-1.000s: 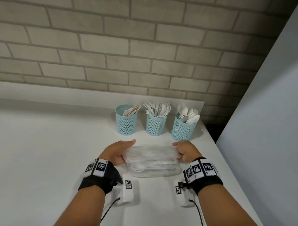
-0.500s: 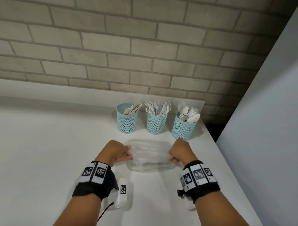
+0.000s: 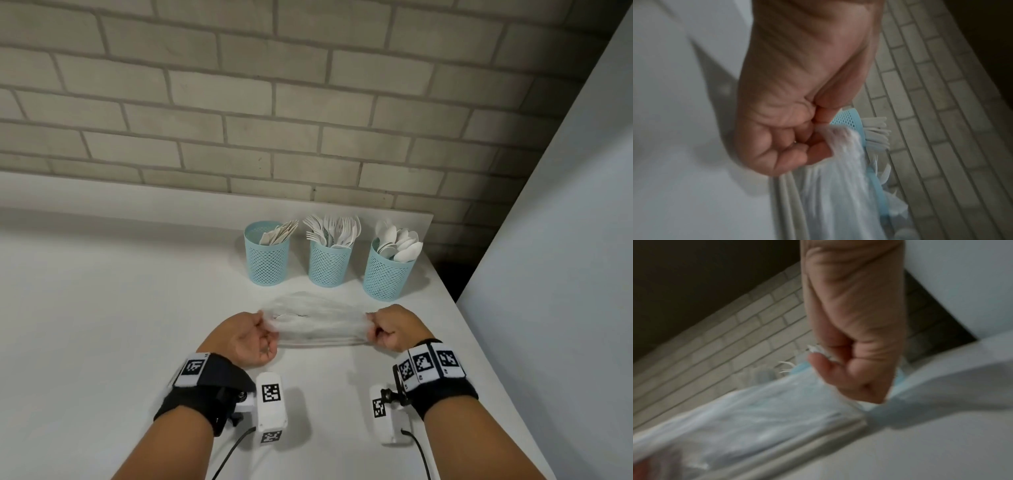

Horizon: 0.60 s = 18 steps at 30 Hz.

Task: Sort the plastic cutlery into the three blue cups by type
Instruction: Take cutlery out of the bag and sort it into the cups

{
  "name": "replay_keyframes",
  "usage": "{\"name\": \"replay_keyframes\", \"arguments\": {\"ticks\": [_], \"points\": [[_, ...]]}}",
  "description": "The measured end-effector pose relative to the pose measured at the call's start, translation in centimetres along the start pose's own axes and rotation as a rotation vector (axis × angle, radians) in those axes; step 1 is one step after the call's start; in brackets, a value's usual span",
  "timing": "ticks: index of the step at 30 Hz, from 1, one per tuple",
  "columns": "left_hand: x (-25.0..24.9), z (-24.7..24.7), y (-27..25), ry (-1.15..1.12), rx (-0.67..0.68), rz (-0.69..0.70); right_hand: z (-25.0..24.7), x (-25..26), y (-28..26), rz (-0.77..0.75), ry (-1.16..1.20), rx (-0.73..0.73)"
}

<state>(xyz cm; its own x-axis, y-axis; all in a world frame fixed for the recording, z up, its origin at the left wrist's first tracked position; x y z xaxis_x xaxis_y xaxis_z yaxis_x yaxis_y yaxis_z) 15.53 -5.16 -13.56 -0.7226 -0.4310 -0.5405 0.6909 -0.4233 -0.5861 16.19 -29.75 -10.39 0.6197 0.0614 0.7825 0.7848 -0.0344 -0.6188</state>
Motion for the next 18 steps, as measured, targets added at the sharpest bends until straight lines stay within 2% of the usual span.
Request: {"name": "replay_keyframes", "arguments": {"ticks": [2,3,5,6,7,10,13,16,18], "points": [[-0.4,0.0,-0.3,0.119,-0.024,0.009,0.0,1.0,0.1,-0.026,-0.346,-0.083],[-0.7,0.0,-0.6,0.159,-0.043,0.026,-0.1,2.2,-0.4,-0.093,-0.544,-0.168],[-1.6,0.0,-1.3,0.235,-0.112,0.089,0.6,4.8,-1.5,-0.297,-0.754,-0.263],[-2.3,0.2,-1.6,0.291,-0.148,0.145,1.3,5.6,-1.9,-0.38,-0.833,-0.248],[-2.9,0.6,-2.0,0.376,-0.174,0.216,2.2,6.0,-1.8,-0.402,-0.909,-0.189],[-4.3,2.5,-2.3,0.741,-0.17,0.378,5.2,5.5,-1.5,-0.312,-1.257,-0.046],[-4.2,3.2,-1.8,1.184,-0.166,0.332,5.5,5.7,-0.5,-0.394,-1.167,-0.102],[-4.6,2.3,-2.1,1.249,-0.24,0.296,3.2,6.0,0.2,-0.421,-0.906,-0.187],[-4.9,2.5,-2.4,1.247,-0.253,0.307,2.2,6.8,-0.6,-0.497,-0.894,-0.317]]}}
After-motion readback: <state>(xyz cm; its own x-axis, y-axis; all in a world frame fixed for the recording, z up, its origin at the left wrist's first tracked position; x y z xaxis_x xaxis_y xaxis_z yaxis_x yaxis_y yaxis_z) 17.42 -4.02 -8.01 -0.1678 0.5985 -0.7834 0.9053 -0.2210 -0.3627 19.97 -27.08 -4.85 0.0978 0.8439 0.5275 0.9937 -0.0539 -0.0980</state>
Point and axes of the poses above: each hand's wrist, its own y-axis towards the middle knuckle, its own z-axis out of the palm, x = y × z, the point moved 7 cm from there along y, towards the middle knuckle, and after that the axes turned 14 degrees about x, right-handed, at the moved point
